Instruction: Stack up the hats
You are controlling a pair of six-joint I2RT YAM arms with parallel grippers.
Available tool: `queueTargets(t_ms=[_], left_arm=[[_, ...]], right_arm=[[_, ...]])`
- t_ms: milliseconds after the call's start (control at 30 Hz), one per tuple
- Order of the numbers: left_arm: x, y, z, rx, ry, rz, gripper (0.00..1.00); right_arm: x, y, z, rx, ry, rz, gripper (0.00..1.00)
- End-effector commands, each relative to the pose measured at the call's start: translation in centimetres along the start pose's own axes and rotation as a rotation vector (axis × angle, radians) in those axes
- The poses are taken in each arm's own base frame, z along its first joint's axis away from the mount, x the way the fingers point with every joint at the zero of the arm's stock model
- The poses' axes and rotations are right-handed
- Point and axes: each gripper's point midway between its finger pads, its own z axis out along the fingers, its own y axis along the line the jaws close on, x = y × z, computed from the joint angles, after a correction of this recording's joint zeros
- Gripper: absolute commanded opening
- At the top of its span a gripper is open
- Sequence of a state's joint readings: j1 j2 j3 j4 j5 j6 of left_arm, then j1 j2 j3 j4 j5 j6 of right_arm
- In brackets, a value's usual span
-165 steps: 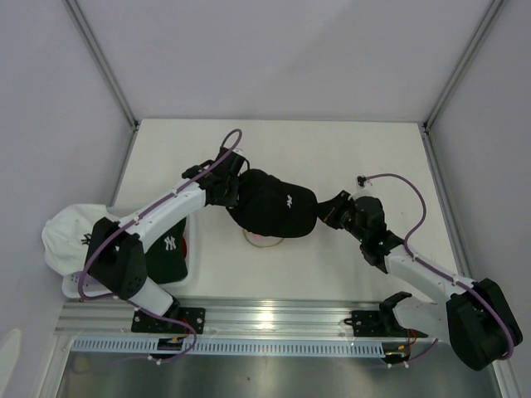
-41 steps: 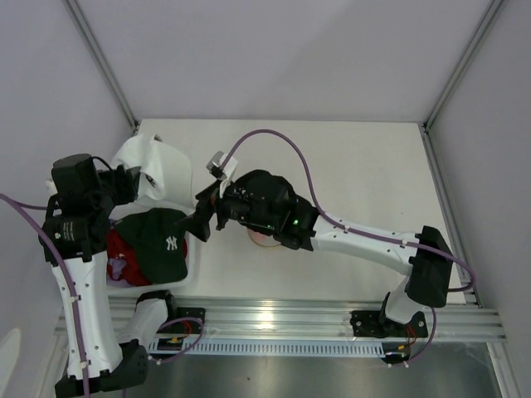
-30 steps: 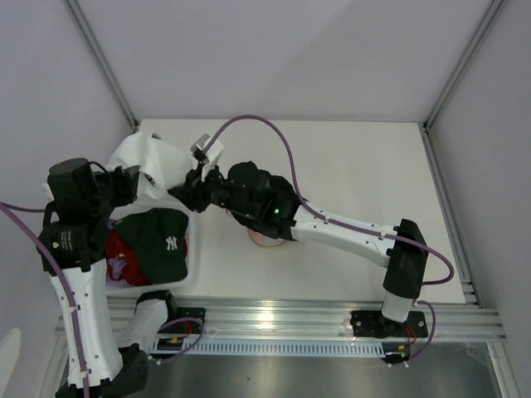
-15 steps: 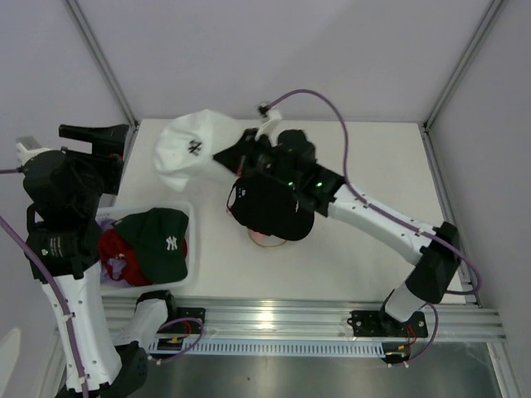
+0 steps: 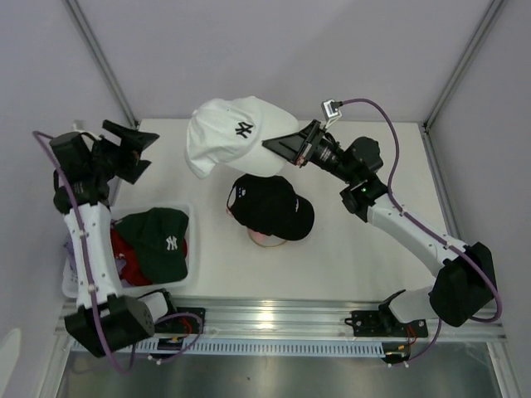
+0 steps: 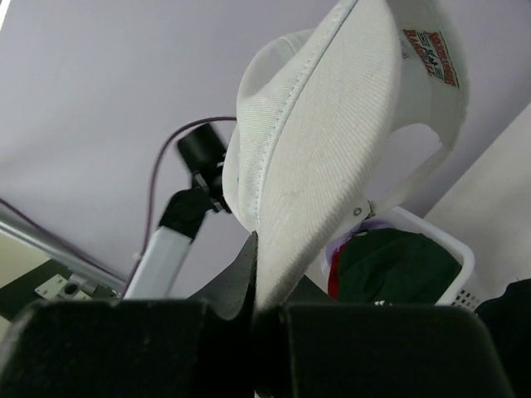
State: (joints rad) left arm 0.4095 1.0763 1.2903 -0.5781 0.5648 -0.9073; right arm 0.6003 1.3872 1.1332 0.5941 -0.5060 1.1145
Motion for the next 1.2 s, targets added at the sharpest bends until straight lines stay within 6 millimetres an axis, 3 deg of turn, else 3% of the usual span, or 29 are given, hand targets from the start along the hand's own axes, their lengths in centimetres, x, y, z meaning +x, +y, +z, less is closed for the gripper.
queueTargets(t_ms=[0, 133, 233, 367, 500, 833, 933, 967, 1033, 1167], left_arm=[[3.0, -0.9, 1.7, 0.130, 0.181, 0.080, 0.92], [4.9, -1.2, 3.7, 0.202, 0.301, 0.053, 0.90], [6.6, -2.5, 3.9, 0.261, 0.394, 0.081, 0.90], [10.8, -4.2, 4.3, 0.347, 0.554, 0.105, 0.90], [13.2, -4.4, 4.5, 0.369, 0.632, 0.089, 0.88], [15.2, -5.2, 2.6, 0.511, 0.730, 0.138, 0.86], [15.7, -4.1, 3.1, 0.465, 0.741, 0.133, 0.71], [15.7, -4.2, 3.3, 0.467, 0.735, 0.160, 0.59], [16.2, -4.0, 3.5, 0.446, 0.745, 0.165, 0.47], [17.4, -4.0, 3.9, 0.446, 0.775, 0.173, 0.42]], right_arm=[[-0.7, 6.7, -1.6, -0.219, 0.019, -0.030, 0.00], [0.0, 7.1, -2.1, -0.225, 0.061, -0.069, 0.00], [0.3, 6.9, -2.2, -0.215, 0.076, -0.073, 0.00], [0.4, 6.5, -2.1, -0.207, 0.077, -0.069, 0.00], [0.4, 6.4, -2.0, -0.204, 0.076, -0.071, 0.00], [0.2, 6.1, -1.5, -0.203, 0.076, -0.067, 0.00], [0.1, 6.0, -1.5, -0.204, 0.073, -0.067, 0.00], [0.2, 6.0, -1.5, -0.204, 0.073, -0.067, 0.00], [0.1, 6.3, -1.5, -0.209, 0.075, -0.067, 0.00], [0.2, 6.1, -1.6, -0.199, 0.077, -0.066, 0.00]])
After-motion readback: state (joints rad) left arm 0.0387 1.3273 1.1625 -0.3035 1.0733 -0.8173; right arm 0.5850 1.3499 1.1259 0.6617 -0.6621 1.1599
